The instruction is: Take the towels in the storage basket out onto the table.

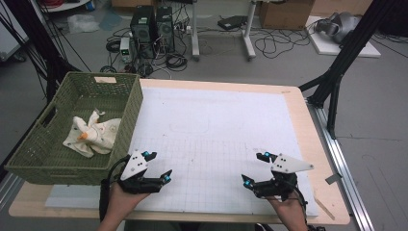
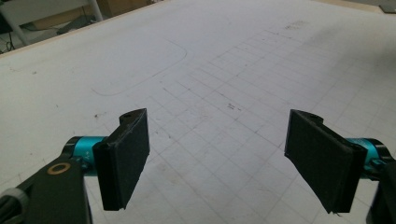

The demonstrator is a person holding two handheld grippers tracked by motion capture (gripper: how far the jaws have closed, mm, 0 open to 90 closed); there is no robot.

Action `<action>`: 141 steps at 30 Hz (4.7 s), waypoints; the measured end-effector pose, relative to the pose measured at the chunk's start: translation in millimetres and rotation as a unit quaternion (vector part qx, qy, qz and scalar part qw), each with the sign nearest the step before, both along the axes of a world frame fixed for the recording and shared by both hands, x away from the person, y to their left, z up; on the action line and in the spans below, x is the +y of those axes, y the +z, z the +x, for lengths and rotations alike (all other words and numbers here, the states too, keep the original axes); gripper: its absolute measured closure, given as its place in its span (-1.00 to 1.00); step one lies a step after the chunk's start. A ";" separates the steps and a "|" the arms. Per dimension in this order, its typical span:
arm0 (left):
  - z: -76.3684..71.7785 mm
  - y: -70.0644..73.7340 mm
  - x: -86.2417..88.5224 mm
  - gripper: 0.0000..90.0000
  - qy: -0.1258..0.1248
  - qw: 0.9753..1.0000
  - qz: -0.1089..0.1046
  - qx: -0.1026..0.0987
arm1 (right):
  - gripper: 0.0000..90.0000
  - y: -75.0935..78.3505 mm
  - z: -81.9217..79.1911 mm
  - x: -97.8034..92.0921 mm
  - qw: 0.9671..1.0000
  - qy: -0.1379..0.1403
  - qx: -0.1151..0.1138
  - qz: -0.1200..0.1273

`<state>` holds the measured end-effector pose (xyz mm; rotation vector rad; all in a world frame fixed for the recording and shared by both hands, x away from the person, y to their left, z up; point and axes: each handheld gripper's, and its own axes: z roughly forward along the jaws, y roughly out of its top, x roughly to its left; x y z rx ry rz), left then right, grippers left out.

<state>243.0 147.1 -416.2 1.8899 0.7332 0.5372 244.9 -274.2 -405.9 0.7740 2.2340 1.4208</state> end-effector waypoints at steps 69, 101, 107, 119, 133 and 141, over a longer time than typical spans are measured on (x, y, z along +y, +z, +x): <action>6.0 86.2 25.9 -0.45 -0.038 0.999 -0.030 -0.010 | -0.77 0.9 3.2 -1.1 1.000 0.001 0.008 0.002; 33.5 119.3 99.8 -0.42 0.015 0.999 -0.040 -0.016 | -0.77 -0.8 5.3 -0.9 1.000 0.005 0.012 -0.002; 39.9 115.6 122.4 -0.41 0.046 0.998 -0.030 -0.011 | -0.77 -0.8 5.1 -0.7 1.000 0.007 0.014 -0.002; 56.9 102.7 157.7 -0.39 0.099 0.995 -0.001 0.004 | -0.77 -1.6 5.5 0.3 1.000 0.010 0.015 -0.003; 74.8 86.5 175.2 -0.36 0.111 0.991 0.060 0.033 | -0.77 -1.6 5.8 -0.5 1.000 0.011 0.013 -0.004; 84.7 76.4 183.5 -0.35 0.130 0.985 0.100 0.059 | -0.77 -1.7 5.6 -0.1 1.000 0.013 0.014 -0.003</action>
